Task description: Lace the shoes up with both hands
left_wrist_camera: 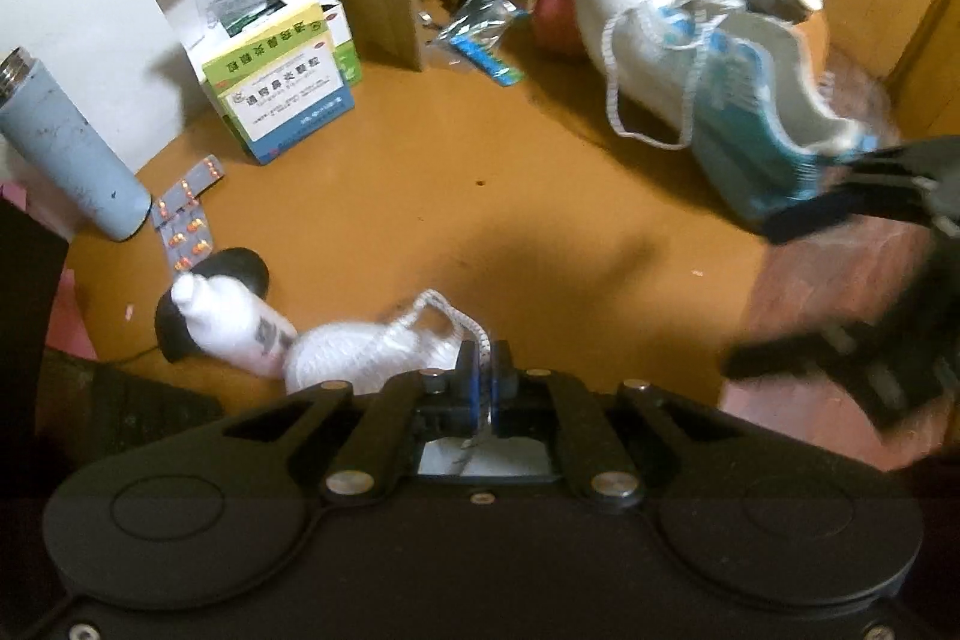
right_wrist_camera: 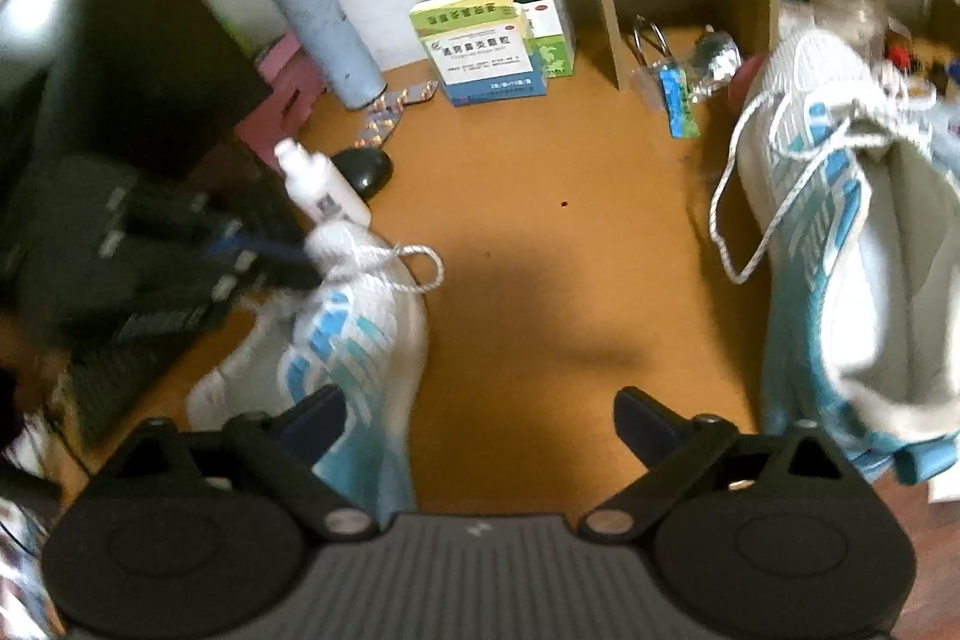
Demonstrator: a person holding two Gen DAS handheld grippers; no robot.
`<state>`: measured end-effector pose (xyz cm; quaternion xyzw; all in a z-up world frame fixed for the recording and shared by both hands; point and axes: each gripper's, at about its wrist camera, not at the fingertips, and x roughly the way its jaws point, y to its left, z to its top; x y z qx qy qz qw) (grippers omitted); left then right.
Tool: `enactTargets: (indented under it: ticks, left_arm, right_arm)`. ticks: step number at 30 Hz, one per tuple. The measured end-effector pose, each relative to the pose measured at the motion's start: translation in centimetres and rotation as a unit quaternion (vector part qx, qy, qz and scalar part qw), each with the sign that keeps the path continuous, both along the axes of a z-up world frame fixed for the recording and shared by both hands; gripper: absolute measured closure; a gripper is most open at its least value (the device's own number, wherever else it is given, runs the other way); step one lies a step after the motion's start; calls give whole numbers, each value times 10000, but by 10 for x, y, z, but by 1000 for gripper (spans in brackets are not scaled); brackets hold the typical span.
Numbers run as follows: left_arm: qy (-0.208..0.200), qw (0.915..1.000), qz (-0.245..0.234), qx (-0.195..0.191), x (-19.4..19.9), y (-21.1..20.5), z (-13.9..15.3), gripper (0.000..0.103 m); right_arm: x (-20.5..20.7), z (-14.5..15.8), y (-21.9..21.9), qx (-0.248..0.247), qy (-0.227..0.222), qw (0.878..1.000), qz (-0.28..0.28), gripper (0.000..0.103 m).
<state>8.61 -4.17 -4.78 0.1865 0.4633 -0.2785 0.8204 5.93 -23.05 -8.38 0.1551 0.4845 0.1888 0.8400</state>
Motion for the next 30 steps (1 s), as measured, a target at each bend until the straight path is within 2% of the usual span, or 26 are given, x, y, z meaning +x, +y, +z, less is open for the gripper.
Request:
enactTargets:
  ticks: [2, 4, 8, 9, 16, 20, 24, 27, 30]
  left_arm:
    - [-47, 9999, -9, -160, -14, 7, 6, 102]
    - [-124, 9996, -71, -259, -23, 9, 10, 102]
    - [-214, 9988, -140, -413, -43, 13, 18, 102]
    - [-247, 9986, -158, -450, -47, 13, 20, 102]
    - [-388, 9967, -295, -646, -71, 21, 30, 102]
    - [-445, 9959, -315, -720, -82, 26, 33, 102]
    - [-462, 9956, -313, -751, -88, 31, 32, 102]
    - [-480, 9954, -288, -772, -91, 35, 31, 102]
    - [-500, 9955, -271, -763, -95, 38, 30, 102]
  right_arm:
    - [6, -5, -7, 619, 291, 9973, -248, 23]
    - [13, -16, -10, 1288, 681, 9883, -440, 27]
    - [23, -41, -10, 2512, 1450, 9535, -814, 41]
    - [23, -45, -7, 2663, 1557, 9473, -861, 42]
    - [21, -65, 15, 3239, 2024, 9185, -1022, 53]
    - [25, -53, 13, 3320, 1902, 9185, -1001, 61]
    - [23, -55, 14, 3477, 1789, 9164, -853, 88]
    - [20, -52, 18, 3479, 1713, 9192, -681, 95]
    - [17, -50, 23, 3511, 1694, 9193, -542, 97]
